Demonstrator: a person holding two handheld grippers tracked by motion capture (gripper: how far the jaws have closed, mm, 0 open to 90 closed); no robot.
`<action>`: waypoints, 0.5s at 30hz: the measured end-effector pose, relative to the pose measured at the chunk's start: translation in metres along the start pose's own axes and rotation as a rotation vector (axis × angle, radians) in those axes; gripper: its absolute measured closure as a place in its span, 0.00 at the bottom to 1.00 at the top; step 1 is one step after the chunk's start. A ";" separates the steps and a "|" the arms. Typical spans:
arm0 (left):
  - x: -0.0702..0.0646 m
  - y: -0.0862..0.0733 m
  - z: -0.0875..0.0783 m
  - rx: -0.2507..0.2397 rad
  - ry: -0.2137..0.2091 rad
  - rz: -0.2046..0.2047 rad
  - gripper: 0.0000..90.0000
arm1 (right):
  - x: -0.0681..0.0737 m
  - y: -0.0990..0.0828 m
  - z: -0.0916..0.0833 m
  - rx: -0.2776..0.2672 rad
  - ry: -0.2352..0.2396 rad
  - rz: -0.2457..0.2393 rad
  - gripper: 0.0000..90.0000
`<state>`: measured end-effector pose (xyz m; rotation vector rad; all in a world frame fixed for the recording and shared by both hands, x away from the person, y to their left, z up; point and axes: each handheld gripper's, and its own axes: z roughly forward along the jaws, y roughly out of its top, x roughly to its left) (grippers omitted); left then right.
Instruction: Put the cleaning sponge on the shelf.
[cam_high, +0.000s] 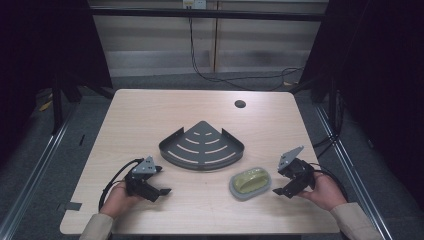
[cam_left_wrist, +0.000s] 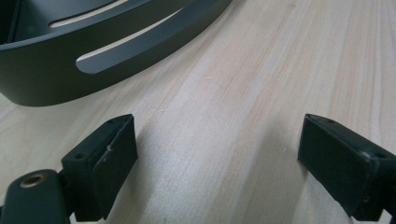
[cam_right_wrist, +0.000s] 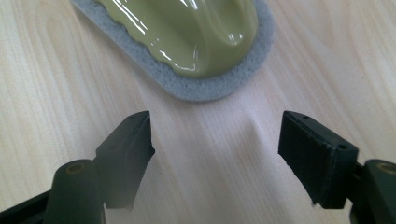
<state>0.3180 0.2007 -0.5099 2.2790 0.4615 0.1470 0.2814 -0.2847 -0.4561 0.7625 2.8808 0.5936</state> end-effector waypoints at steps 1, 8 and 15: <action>0.000 0.000 0.000 0.000 0.000 0.000 0.13 | 0.000 0.003 -0.002 0.011 0.002 -0.010 0.30; 0.000 0.000 0.000 0.000 0.000 -0.001 0.13 | 0.003 0.021 -0.009 0.069 0.004 -0.079 0.32; 0.000 0.000 0.000 0.000 -0.001 -0.002 0.13 | 0.007 0.046 -0.010 0.105 0.013 -0.153 0.33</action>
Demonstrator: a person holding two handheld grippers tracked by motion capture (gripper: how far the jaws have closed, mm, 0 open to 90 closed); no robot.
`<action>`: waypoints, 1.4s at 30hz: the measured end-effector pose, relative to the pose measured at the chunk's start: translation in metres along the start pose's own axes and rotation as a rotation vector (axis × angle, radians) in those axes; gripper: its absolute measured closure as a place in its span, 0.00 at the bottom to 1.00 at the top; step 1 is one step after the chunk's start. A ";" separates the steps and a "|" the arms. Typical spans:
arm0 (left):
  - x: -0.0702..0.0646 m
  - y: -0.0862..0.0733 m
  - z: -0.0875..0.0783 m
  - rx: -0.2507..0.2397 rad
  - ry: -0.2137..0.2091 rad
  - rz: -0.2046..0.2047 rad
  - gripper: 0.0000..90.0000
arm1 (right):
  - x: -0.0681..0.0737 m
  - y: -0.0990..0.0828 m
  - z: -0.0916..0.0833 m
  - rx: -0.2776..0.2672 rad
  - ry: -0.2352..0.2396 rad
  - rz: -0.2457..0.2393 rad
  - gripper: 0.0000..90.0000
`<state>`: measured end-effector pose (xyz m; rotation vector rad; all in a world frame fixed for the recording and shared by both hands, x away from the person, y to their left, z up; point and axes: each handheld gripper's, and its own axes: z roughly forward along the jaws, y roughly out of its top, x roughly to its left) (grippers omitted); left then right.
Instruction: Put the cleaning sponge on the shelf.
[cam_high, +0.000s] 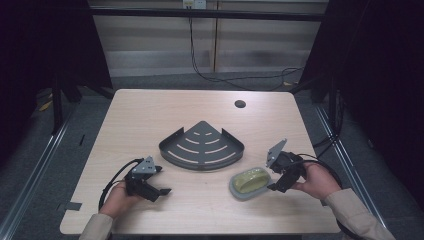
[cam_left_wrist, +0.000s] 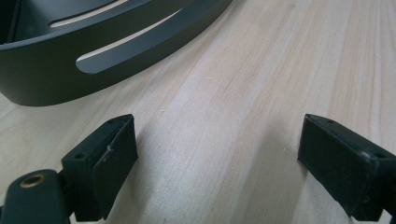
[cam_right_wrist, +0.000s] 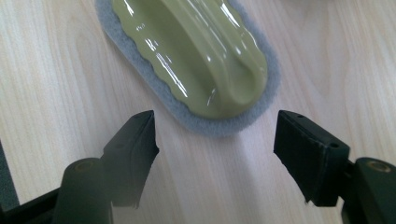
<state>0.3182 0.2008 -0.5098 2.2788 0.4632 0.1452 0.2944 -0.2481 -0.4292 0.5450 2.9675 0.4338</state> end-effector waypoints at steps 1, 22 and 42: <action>0.000 0.000 0.000 0.000 0.000 0.000 0.13 | 0.000 0.003 0.000 0.006 0.001 -0.007 0.33; 0.000 0.000 0.000 -0.001 -0.005 -0.001 0.12 | -0.002 0.046 0.006 0.092 0.037 -0.113 0.37; 0.000 0.000 0.000 0.004 -0.005 -0.002 0.11 | 0.003 0.073 0.022 0.162 0.074 -0.207 0.74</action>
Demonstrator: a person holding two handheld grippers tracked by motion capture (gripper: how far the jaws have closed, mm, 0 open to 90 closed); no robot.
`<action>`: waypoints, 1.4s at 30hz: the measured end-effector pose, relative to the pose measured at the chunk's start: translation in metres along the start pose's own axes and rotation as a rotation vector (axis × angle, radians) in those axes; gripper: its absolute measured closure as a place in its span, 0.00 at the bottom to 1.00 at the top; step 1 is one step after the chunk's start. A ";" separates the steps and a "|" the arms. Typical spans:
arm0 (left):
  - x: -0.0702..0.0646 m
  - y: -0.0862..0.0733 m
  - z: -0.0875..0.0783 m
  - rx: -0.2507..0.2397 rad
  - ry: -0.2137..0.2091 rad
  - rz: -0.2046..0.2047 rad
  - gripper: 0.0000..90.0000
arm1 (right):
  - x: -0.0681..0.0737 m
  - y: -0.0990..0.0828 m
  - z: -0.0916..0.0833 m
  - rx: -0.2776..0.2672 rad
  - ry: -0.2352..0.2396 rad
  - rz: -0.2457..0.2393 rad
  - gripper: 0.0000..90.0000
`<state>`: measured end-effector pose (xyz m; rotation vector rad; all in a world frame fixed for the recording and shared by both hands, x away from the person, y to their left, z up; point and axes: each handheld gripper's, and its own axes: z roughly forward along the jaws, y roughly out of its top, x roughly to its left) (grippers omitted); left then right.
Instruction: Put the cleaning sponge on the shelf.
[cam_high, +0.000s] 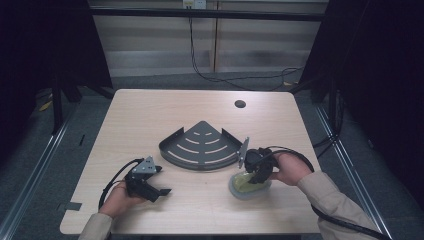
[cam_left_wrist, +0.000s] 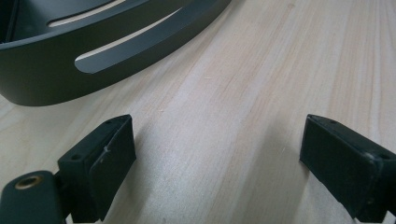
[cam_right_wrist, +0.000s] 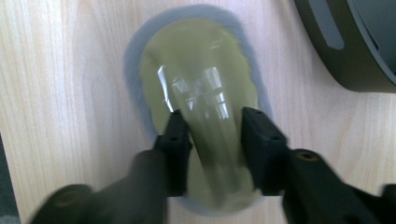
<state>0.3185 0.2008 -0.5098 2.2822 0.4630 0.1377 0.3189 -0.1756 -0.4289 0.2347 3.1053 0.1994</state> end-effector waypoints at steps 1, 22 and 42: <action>0.000 0.000 0.000 0.000 0.000 -0.003 0.11 | 0.000 0.001 -0.001 0.009 0.004 0.003 0.79; 0.000 0.000 0.000 0.003 0.010 0.003 0.11 | -0.015 -0.018 -0.039 -0.016 0.004 0.210 0.80; 0.000 0.000 0.000 0.005 0.012 0.005 0.10 | -0.030 -0.007 -0.059 -0.018 -0.009 0.322 0.80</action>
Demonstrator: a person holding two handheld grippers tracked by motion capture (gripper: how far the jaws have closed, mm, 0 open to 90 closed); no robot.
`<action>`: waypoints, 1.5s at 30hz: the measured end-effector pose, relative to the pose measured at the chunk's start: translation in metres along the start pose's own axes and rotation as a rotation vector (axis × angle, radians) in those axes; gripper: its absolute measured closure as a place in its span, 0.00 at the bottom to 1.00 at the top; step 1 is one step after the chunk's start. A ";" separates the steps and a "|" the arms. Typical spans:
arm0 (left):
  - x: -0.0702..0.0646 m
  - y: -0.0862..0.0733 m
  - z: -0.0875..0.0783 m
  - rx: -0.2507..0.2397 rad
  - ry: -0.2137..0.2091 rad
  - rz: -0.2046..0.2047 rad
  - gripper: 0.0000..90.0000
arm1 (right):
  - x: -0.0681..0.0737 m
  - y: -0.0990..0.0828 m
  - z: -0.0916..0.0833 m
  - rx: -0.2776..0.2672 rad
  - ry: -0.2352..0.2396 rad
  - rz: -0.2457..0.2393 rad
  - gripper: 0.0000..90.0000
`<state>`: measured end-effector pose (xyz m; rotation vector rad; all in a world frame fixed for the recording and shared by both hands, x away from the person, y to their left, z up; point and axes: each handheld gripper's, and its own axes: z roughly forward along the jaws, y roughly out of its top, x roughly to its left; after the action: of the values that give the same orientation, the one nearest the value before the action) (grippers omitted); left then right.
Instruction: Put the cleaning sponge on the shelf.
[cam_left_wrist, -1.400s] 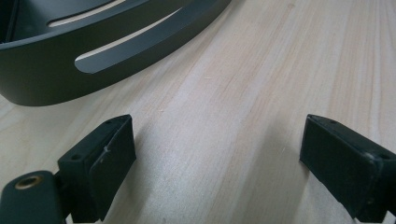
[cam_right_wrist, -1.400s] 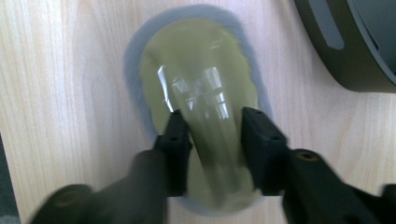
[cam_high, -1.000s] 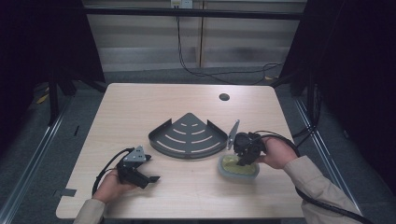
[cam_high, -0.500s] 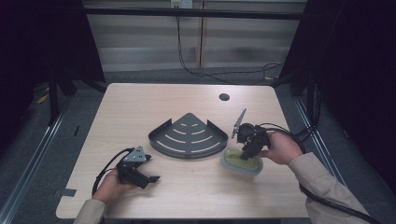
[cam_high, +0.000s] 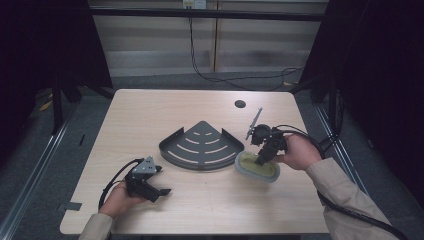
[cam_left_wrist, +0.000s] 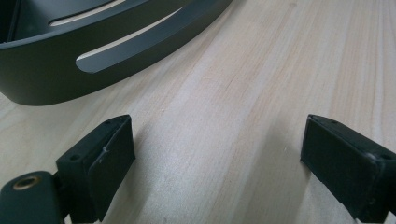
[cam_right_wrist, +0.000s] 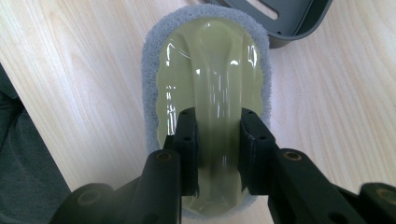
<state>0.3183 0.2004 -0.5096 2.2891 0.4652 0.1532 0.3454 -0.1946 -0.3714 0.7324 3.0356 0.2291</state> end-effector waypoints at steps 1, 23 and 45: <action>0.000 0.000 0.000 0.000 0.000 0.000 0.10 | -0.001 0.001 -0.001 -0.003 0.002 0.009 0.80; 0.000 0.000 0.000 0.001 -0.004 0.000 0.10 | -0.020 0.017 -0.018 0.008 -0.048 0.082 0.80; 0.000 0.000 0.000 0.001 -0.005 0.000 0.10 | -0.034 0.036 -0.024 -0.027 -0.092 0.170 0.80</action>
<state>0.3183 0.2005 -0.5095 2.2903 0.4628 0.1477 0.3910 -0.1819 -0.3431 0.9713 2.8802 0.2310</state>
